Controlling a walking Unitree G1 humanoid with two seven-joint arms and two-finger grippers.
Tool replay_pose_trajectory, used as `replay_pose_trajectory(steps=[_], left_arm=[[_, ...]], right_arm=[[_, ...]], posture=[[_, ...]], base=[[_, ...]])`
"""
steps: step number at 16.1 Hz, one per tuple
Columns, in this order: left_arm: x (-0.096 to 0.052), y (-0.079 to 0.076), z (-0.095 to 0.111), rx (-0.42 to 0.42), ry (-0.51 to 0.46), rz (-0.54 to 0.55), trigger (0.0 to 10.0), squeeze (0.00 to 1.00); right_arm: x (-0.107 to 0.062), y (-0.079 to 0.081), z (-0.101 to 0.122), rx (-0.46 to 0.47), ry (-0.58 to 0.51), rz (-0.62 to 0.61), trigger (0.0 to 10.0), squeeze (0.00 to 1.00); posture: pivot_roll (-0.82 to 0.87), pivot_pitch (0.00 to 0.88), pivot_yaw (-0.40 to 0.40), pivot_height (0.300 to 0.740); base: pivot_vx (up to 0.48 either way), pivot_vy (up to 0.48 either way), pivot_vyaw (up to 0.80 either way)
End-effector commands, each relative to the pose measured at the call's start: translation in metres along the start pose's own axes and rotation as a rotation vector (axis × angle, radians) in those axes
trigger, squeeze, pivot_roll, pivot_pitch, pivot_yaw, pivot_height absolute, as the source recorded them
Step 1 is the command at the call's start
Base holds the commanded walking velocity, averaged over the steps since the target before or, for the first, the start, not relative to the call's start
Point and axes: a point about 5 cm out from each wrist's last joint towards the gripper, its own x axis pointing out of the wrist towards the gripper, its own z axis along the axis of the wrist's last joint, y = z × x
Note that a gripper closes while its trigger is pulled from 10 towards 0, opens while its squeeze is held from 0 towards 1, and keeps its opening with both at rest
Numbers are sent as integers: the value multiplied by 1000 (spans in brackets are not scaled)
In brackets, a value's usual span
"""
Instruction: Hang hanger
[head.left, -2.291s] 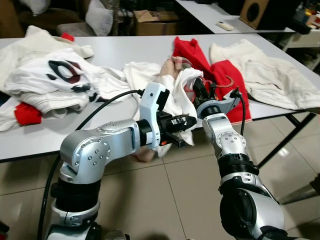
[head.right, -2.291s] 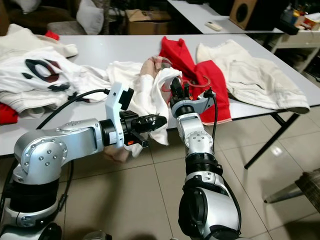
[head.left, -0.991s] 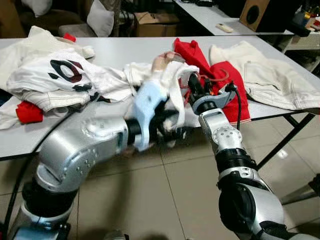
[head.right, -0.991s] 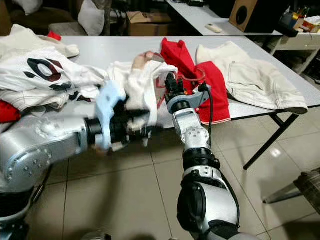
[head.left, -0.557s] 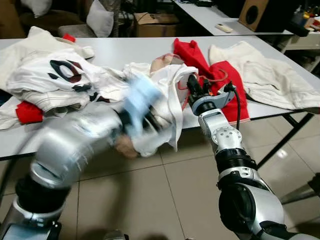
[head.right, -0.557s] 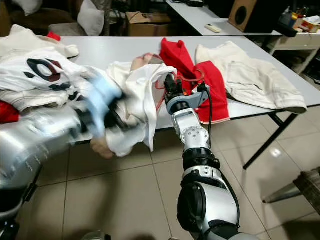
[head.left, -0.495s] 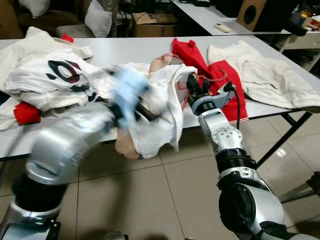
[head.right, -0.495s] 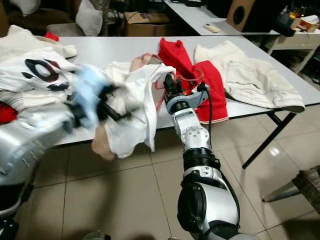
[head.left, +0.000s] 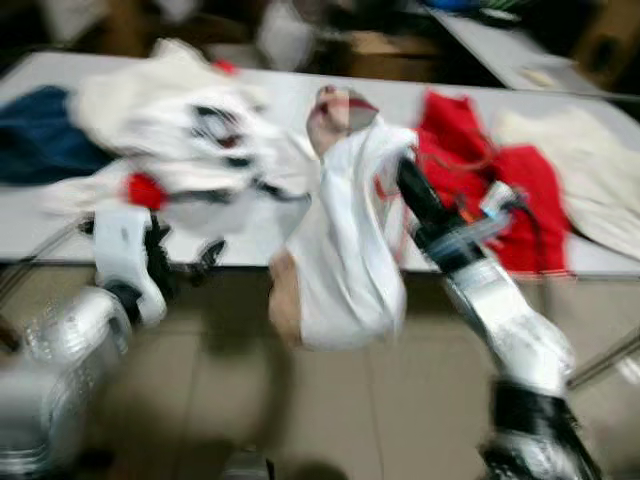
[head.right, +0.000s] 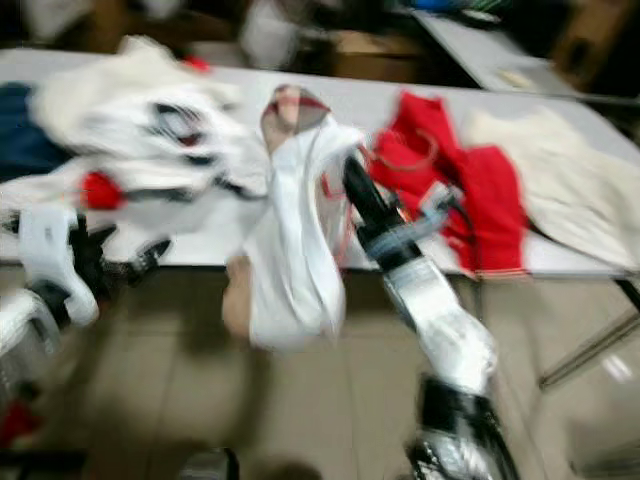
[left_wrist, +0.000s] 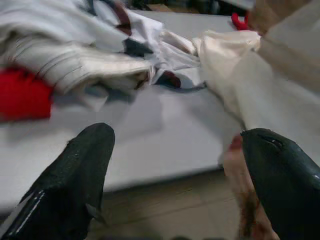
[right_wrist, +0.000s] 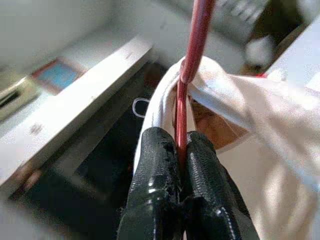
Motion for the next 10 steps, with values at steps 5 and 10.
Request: replay_pose_trajectory(steps=[5,10], left_arm=[[-9,-5,-12,8,-18,85,10000,1000],[-10,-20,-9,92,-29,-11,10000,1000]], right_arm=[[-44,34,-3,-32,116,141,10000,0],[-56,37,-8,-98,182,100,10000,0]], posture=[[20,0,-85,740],[16,0,-85,740]], base=[[0,0,788],[0,0,785]])
